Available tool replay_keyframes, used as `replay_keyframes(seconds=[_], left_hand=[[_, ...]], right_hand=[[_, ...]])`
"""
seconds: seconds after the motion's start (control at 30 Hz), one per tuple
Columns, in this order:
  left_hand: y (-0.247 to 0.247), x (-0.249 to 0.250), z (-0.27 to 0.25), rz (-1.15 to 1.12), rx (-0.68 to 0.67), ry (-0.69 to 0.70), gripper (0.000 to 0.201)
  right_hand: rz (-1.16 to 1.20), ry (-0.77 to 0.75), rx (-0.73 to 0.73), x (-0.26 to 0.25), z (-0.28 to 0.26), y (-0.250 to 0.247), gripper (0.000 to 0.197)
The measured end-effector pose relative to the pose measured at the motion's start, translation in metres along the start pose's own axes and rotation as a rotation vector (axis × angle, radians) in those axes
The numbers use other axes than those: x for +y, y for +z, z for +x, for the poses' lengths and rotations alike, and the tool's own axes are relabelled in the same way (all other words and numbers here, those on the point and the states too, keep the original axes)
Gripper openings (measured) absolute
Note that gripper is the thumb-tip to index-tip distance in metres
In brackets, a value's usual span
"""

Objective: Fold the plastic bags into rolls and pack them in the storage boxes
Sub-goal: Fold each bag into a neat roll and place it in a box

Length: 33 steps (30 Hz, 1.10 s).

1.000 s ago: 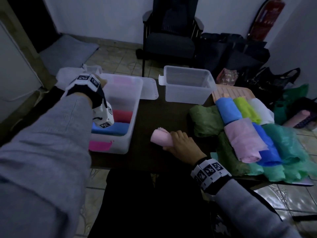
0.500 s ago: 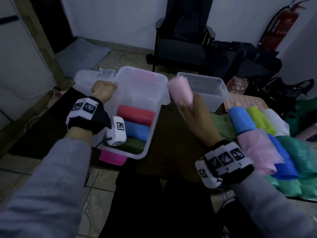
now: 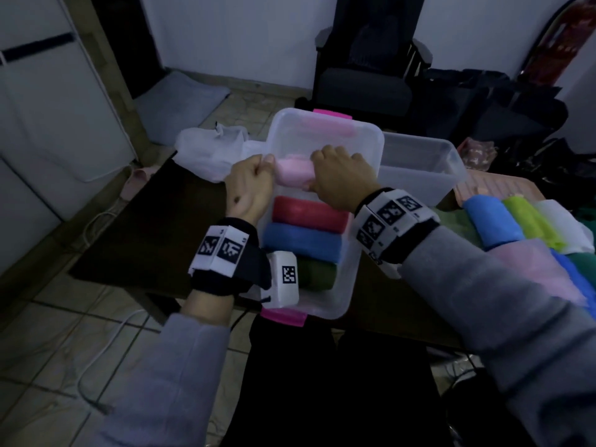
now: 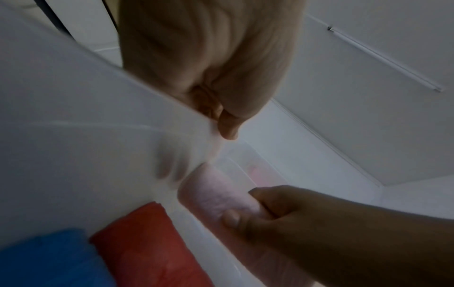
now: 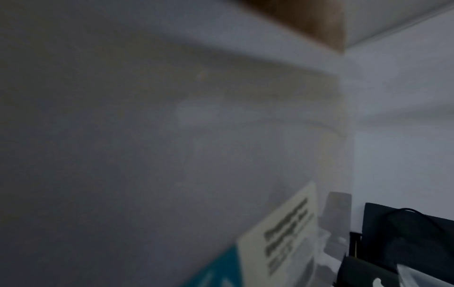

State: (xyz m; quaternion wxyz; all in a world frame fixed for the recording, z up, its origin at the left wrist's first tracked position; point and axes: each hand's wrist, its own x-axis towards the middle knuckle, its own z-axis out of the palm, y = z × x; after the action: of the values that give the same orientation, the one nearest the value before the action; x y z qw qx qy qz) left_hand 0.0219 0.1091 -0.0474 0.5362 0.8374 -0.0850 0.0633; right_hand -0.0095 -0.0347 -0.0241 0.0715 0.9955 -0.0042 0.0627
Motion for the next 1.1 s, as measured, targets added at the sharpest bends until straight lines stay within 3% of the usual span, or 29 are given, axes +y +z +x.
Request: replay_keyframes(seconds=[0.1, 0.27, 0.37, 0.5, 0.63, 0.7, 0.83, 0.9, 0.93, 1.0, 1.1], left_hand=[[-0.002, -0.001, -0.004, 0.031, 0.015, 0.027, 0.042], [-0.006, 0.001, -0.01, 0.095, 0.031, 0.051, 0.033], [-0.006, 0.0, -0.009, 0.091, 0.022, 0.025, 0.04], [-0.005, -0.001, -0.01, 0.05, 0.019, 0.014, 0.036], [-0.004, -0.001, -0.009, 0.032, 0.023, 0.014, 0.039], [-0.004, -0.002, -0.007, 0.043, 0.016, 0.01, 0.041], [-0.003, -0.002, 0.003, -0.024, -0.024, -0.046, 0.038], [-0.001, -0.001, 0.01, 0.005, -0.051, -0.096, 0.042], [0.0, -0.001, 0.014, 0.016, -0.066, -0.129, 0.043], [0.002, -0.003, 0.025, 0.029, -0.102, -0.199, 0.041], [0.005, -0.004, 0.04, 0.052, -0.125, -0.292, 0.03]], right_hand=[[0.054, 0.033, -0.063, -0.004, 0.003, 0.005, 0.045], [0.255, 0.116, -0.281, -0.007, 0.013, 0.011, 0.052], [0.241, 0.141, -0.298, -0.007, 0.02, 0.015, 0.054], [0.391, 0.14, -0.31, -0.003, 0.024, 0.019, 0.045], [0.296, 0.102, -0.367, -0.005, 0.025, 0.022, 0.043], [0.322, 0.043, -0.223, -0.006, 0.025, 0.019, 0.044], [0.604, -0.093, 0.445, -0.007, 0.012, 0.005, 0.035], [0.59, 0.009, 0.709, -0.003, -0.003, 0.006, 0.04], [0.576, 0.106, 0.765, -0.001, -0.011, 0.009, 0.042], [0.707, 0.321, 0.651, 0.007, -0.031, 0.017, 0.039], [1.171, 0.568, 0.119, 0.013, -0.051, 0.023, 0.027]])
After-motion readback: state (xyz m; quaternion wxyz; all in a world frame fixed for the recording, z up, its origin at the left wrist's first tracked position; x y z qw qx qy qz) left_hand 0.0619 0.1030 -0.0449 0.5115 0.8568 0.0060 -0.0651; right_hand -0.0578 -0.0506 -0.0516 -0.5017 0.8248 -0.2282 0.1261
